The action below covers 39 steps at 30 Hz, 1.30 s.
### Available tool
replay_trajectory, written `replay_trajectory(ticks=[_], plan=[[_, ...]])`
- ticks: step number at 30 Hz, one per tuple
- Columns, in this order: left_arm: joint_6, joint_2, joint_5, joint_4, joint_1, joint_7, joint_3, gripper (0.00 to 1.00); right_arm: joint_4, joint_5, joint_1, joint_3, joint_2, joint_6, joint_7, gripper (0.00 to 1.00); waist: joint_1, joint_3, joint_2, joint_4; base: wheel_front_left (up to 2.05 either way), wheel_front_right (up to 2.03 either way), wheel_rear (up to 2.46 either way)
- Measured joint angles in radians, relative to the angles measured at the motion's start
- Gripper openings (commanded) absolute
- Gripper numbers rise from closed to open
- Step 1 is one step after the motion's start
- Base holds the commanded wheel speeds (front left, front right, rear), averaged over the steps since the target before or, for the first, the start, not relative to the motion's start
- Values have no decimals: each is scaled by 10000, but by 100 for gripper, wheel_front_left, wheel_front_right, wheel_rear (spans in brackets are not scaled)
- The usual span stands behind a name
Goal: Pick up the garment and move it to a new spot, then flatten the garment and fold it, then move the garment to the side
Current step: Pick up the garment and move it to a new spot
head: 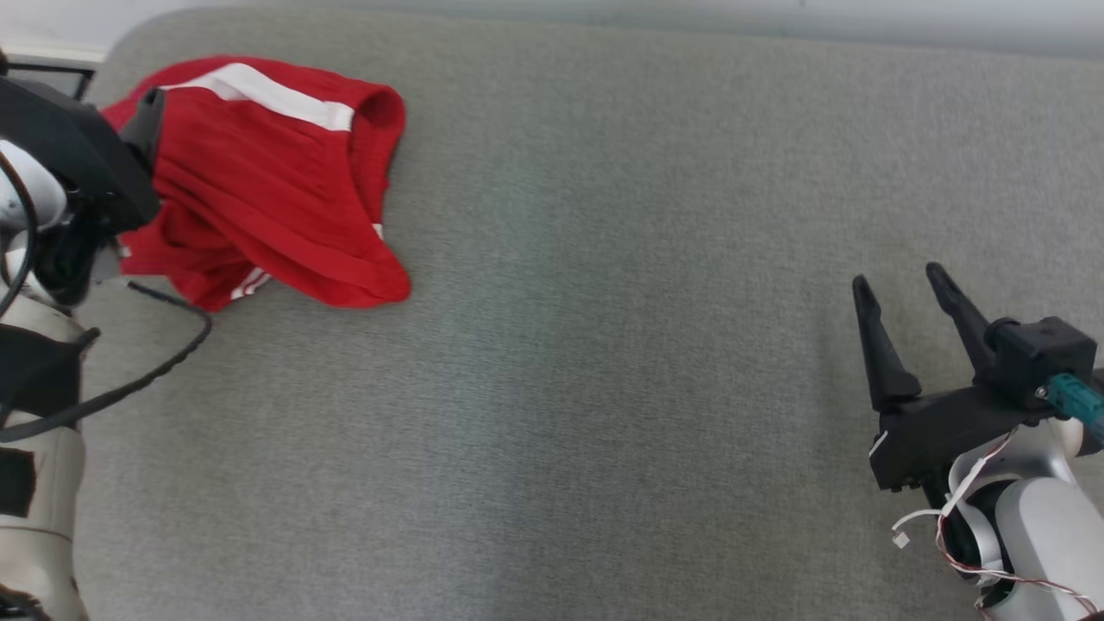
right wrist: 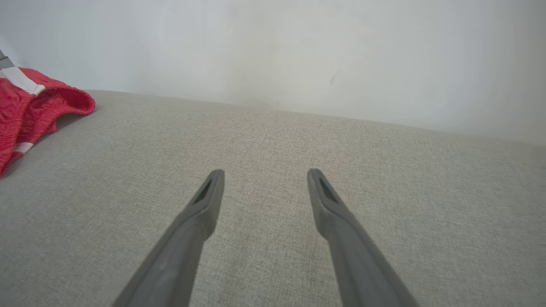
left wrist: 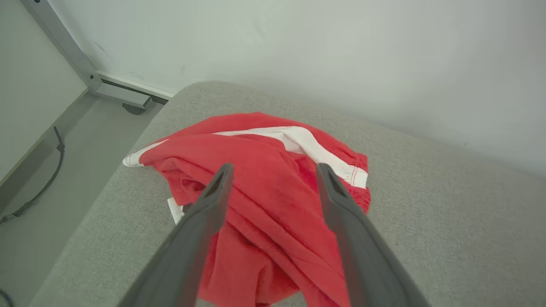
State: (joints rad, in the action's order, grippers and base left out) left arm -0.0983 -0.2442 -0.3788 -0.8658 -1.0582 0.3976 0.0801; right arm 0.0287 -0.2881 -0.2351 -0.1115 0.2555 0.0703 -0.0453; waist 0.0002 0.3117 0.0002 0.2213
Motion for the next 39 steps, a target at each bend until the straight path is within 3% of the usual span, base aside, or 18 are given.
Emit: replay_trajectory(ticks=[15,16,17,18,28,36,39], plan=[[-88,-148,913,-1950,-777,1563,1072,100,-17,0,-228,117,144,0,-77,100,-2,919,0,-612,0,0,0],[-90,-150,978,-2052,-777,1576,1149,47,-12,-2,-229,125,144,0,-77,100,-2,943,-1,-621,0,0,0],[-98,-155,1062,-2115,-777,1578,1279,20,4,-2,-225,123,144,0,-77,100,-1,962,0,-623,0,0,0],[-163,-146,1101,-2171,-777,1592,1327,0,13,-2,-225,125,144,0,-77,100,-1,975,0,-622,0,0,0],[-253,86,1175,-2366,-1631,1183,1611,0,414,-6,-246,105,111,-4,-56,100,-2,800,-1,-501,0,0,0],[-263,978,775,-2161,-2033,359,1636,0,1043,-198,-413,33,-221,-90,194,100,-3,227,-2,-457,0,0,0],[-263,1340,316,-1718,-2004,-12,2088,0,1308,-288,-403,36,-351,-90,295,100,-3,-42,-2,-486,0,0,0]])
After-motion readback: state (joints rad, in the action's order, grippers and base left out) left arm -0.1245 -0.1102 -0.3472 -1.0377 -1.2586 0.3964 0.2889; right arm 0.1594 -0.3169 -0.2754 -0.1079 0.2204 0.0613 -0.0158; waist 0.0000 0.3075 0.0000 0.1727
